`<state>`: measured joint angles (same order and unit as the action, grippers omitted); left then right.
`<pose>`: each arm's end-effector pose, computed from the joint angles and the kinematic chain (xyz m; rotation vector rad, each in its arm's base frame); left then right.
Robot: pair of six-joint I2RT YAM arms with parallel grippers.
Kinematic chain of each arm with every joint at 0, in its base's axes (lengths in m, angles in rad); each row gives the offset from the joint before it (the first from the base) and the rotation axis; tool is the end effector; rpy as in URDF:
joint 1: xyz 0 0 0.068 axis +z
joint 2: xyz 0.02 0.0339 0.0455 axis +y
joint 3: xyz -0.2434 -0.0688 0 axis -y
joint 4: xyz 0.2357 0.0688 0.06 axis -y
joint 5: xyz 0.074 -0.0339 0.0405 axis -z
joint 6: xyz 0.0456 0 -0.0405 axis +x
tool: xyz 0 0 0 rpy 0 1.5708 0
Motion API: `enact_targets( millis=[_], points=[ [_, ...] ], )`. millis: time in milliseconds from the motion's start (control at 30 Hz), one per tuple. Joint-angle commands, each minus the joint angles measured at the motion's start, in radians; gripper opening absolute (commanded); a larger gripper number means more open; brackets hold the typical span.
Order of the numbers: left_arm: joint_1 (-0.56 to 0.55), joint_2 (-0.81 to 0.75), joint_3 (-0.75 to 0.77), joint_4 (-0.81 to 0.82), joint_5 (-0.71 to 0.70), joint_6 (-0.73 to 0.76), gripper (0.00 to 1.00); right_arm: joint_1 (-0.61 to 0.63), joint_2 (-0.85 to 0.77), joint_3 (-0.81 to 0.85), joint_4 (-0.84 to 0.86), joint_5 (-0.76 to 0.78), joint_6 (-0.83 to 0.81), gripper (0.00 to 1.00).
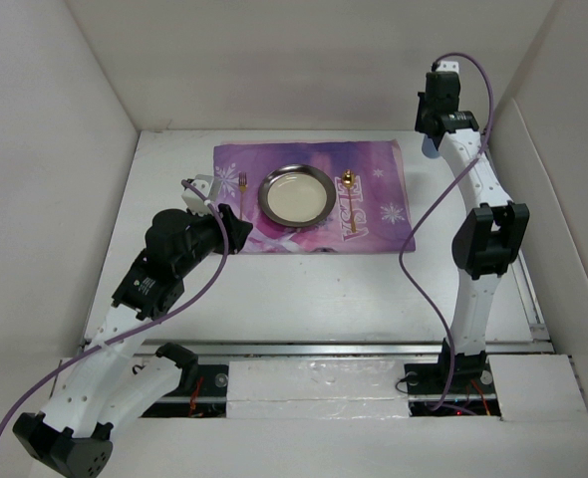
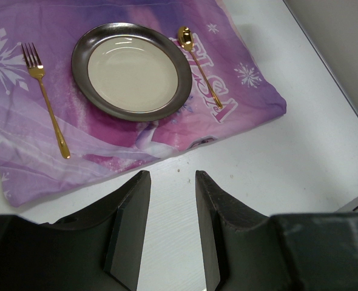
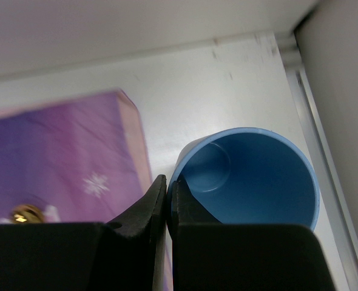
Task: Set the dinner table for one person
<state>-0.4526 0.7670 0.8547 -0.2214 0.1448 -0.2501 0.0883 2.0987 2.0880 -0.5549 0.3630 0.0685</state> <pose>0.1701 -0.0900 0.3469 0.2860 1.7221 -0.6430 0.4770 0.0260 0.3187 0.1909 2.1005 -0.2936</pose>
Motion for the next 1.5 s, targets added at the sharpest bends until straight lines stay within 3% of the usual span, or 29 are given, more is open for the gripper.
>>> enact_targets(
  millis=[0,500,1467],
  points=[
    [-0.005,-0.006,0.012,0.034,0.001,0.012,0.33,0.047,-0.025,0.131,0.000,-0.015,-0.052,0.00],
    [-0.005,-0.006,0.012,0.034,-0.002,0.012,0.33,0.145,0.233,0.461,-0.076,-0.118,-0.056,0.00],
    [-0.005,0.008,0.017,0.036,-0.002,0.014,0.33,0.145,0.379,0.442,-0.066,-0.206,-0.027,0.00]
  ],
)
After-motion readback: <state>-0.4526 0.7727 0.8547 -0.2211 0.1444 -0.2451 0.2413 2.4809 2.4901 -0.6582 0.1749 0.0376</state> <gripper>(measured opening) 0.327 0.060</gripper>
